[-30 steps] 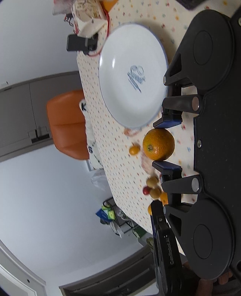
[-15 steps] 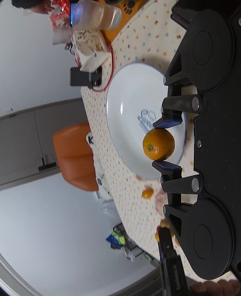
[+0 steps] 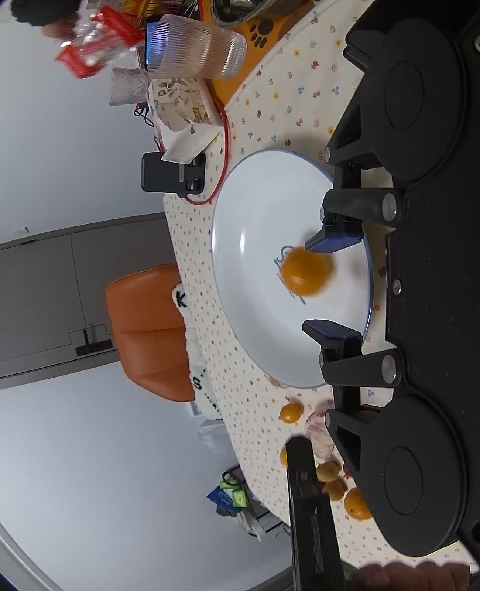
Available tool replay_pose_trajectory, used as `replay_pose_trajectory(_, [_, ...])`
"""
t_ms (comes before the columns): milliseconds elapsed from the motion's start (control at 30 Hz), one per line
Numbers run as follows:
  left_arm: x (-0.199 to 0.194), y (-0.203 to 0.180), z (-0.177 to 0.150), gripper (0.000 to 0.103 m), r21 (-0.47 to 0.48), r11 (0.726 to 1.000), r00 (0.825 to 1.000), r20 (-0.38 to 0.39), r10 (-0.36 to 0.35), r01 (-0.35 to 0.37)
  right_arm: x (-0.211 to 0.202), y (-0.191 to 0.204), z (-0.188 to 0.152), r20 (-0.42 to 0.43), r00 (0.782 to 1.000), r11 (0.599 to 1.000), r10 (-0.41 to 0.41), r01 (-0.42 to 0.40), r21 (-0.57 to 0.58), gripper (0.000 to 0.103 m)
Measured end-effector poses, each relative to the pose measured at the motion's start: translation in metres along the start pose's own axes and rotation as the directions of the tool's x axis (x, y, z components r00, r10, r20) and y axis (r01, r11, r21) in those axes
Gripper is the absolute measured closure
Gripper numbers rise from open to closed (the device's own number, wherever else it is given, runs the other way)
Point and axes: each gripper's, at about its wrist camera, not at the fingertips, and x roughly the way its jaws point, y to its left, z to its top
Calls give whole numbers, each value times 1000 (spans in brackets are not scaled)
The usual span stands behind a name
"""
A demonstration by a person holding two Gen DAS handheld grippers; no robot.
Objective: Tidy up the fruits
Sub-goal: 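Lower both fruits into the white plate and open both tools, then move both open tools back toward the remaining fruits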
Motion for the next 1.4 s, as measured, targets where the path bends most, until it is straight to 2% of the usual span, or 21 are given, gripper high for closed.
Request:
replay_pose_trajectory(367, [25,-28,10,80,18,998,998,-2,-57,57,-30,-10,3,31,1000,1000,2,-2,19,61])
replay_pose_trajectory(500, [30,-38,10,79,16,996,996,-8,-85,85,-37,-12,4,43,999,1000,-14,13,18,57])
replay_pose_trajectory(533, [29,-39,10,75,14,996,996,1,-88,88,-38,-13,3,43,999,1000,-15,15,21,56])
replay_pose_trajectory(633, [28,-39,9,70,13,998,998,-3,-67,67,-40,-13,2,37,999,999,-19,18,29,53])
replay_pose_trajectory(767, [23,-24,6,57,-19,999,999,-19,-42,41,-41,-8,0,35,999,1000,-13,12,25,50])
replay_pose_trajectory(833, [16,-15,4,54,-27,999,1000,-17,-25,24,-40,-5,-1,34,999,1000,-4,3,25,48])
replay_pose_trajectory(1133, [-22,27,-3,44,-63,996,998,-7,56,-56,-34,21,-5,23,998,999,51,-51,16,44])
replay_pose_trajectory(1400, [-44,59,-17,40,-119,987,994,-9,105,-105,-27,46,-8,11,995,995,97,-97,-17,41])
